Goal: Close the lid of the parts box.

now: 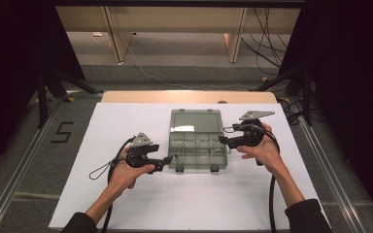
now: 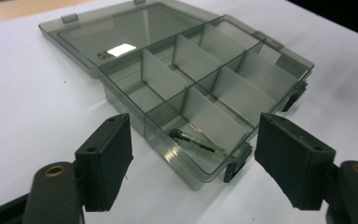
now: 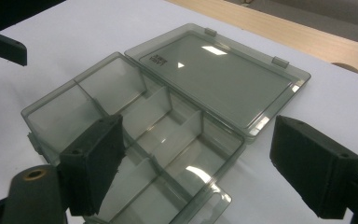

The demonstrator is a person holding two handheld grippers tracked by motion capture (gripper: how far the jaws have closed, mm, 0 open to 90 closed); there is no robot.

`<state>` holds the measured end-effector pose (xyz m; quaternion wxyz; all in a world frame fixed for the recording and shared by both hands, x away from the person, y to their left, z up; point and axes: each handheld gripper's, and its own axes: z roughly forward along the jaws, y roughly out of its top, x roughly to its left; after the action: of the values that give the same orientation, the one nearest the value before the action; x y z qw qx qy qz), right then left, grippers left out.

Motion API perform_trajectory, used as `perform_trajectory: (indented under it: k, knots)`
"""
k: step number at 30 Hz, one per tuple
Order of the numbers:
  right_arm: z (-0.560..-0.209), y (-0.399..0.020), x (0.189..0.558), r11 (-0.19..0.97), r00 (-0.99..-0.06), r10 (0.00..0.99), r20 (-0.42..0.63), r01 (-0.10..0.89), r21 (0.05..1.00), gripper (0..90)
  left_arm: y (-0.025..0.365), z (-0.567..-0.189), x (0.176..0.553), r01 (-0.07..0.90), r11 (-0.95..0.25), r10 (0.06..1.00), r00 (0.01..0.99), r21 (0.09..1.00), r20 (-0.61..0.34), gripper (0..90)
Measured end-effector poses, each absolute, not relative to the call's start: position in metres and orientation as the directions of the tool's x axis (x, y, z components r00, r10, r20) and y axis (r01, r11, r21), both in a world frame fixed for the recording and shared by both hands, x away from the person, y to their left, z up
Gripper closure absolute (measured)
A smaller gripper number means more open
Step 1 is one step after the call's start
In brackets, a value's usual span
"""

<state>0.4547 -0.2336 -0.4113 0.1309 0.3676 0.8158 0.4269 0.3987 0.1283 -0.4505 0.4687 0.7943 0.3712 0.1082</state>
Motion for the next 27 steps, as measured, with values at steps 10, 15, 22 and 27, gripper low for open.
perform_trajectory:
  k: [10, 15, 22, 27]
  knots:
    - [-0.412, -0.235, 0.457, 0.360, -0.693, 0.714, 0.103, 0.489, 0.795, 18.7, 0.121, -0.454, 0.414, 0.559, -0.355, 0.702, 0.689, 0.750, -0.181, 44.2]
    - [-0.412, -0.235, 0.457, 0.369, -0.694, 0.714, 0.089, 0.483, 0.794, 19.2, 0.116, -0.454, 0.418, 0.569, -0.384, 0.714, 0.682, 0.727, -0.158, 52.5]
    - [-0.412, -0.236, 0.457, 0.367, -0.689, 0.719, 0.091, 0.488, 0.792, 19.6, 0.112, -0.458, 0.421, 0.617, -0.432, 0.715, 0.679, 0.657, -0.167, 64.7]
    - [-0.414, -0.235, 0.460, 0.349, -0.676, 0.729, 0.112, 0.506, 0.788, 19.7, 0.109, -0.457, 0.421, 0.632, -0.426, 0.721, 0.669, 0.648, -0.179, 70.1]
